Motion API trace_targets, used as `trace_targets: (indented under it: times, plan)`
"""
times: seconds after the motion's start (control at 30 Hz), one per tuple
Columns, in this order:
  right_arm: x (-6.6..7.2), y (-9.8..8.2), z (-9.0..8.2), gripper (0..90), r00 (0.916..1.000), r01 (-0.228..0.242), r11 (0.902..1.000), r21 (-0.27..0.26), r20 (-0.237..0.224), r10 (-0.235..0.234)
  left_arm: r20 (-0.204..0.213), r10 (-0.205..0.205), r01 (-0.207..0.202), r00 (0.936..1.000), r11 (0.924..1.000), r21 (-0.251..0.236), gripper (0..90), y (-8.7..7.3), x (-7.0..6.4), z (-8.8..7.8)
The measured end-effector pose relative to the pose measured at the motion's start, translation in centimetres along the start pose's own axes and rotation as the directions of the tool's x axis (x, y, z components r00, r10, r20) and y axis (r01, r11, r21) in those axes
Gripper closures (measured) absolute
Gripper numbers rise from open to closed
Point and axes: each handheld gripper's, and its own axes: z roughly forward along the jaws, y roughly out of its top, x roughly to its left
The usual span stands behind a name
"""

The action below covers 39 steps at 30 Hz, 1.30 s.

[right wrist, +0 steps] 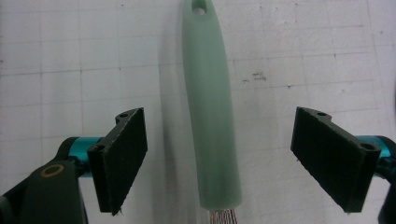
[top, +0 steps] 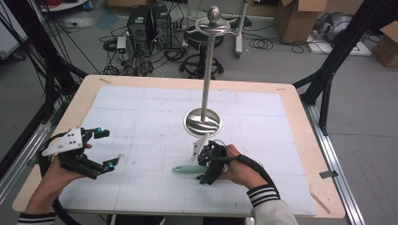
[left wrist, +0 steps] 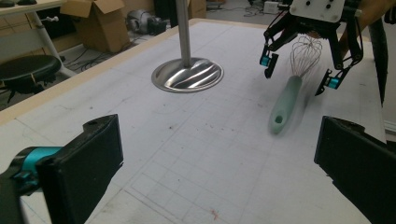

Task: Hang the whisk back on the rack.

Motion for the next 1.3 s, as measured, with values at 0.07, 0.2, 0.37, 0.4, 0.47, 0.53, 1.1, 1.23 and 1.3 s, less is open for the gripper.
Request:
trace_targets:
  times: [0.07, 0.2, 0.37, 0.4, 0.47, 0.53, 1.1, 1.23, 1.3]
  plan:
    - [0.1, 0.0, 0.1, 25.4, 0.9997, -0.022, 0.9996, 0.016, -0.007, 0.022, 0.000, 0.001, -0.001, 1.0000, 1.0000, 0.001, 1.7, 0.0, 0.0, 0.0]
    - [-0.1, 0.0, 0.3, 38.6, 0.9995, -0.019, 0.9996, 0.019, -0.026, 0.020, -0.003, -0.002, 0.002, 1.0000, 1.0000, 0.001, 1.7, 0.0, 0.0, 0.0]
    - [-0.1, 0.0, 0.4, 44.6, 0.9988, -0.026, 0.9995, 0.020, -0.041, 0.027, -0.004, -0.001, 0.001, 1.0000, 1.0000, 0.004, 1.7, 0.0, 0.0, 0.1]
    - [0.1, 0.0, 0.4, 45.0, 0.9968, -0.060, 0.9975, 0.038, -0.050, 0.062, -0.003, -0.001, 0.001, 1.0000, 1.0000, 0.006, 1.7, 0.0, 0.0, 0.1]
    - [0.1, 0.0, 0.5, 45.7, 0.9971, -0.055, 0.9978, 0.036, -0.050, 0.056, -0.002, -0.001, 0.001, 1.0000, 1.0000, 0.006, 1.7, 0.0, 0.0, 0.1]
    - [-0.2, 0.0, 0.6, 48.0, 0.9985, -0.028, 0.9992, 0.028, -0.047, 0.029, -0.004, -0.001, 0.001, 1.0000, 1.0000, 0.003, 1.7, 0.0, 0.0, 0.0]
    - [-0.3, 0.2, 1.3, 64.2, 0.9982, -0.010, 0.9984, 0.055, -0.058, 0.013, 0.000, 0.001, -0.001, 1.0000, 1.0000, 0.006, 1.7, 0.0, -0.1, 0.2]
    - [-0.2, 0.5, 1.3, 67.3, 0.9983, 0.013, 0.9977, 0.067, -0.057, -0.010, 0.002, 0.000, 0.000, 1.0000, 1.0000, 0.009, 1.7, 0.0, -0.2, 0.3]
    - [-0.2, 0.5, 1.3, 67.6, 0.9980, 0.031, 0.9969, 0.072, -0.056, -0.027, 0.002, 0.000, 0.000, 1.0000, 1.0000, 0.009, 1.7, 0.0, -0.2, 0.3]
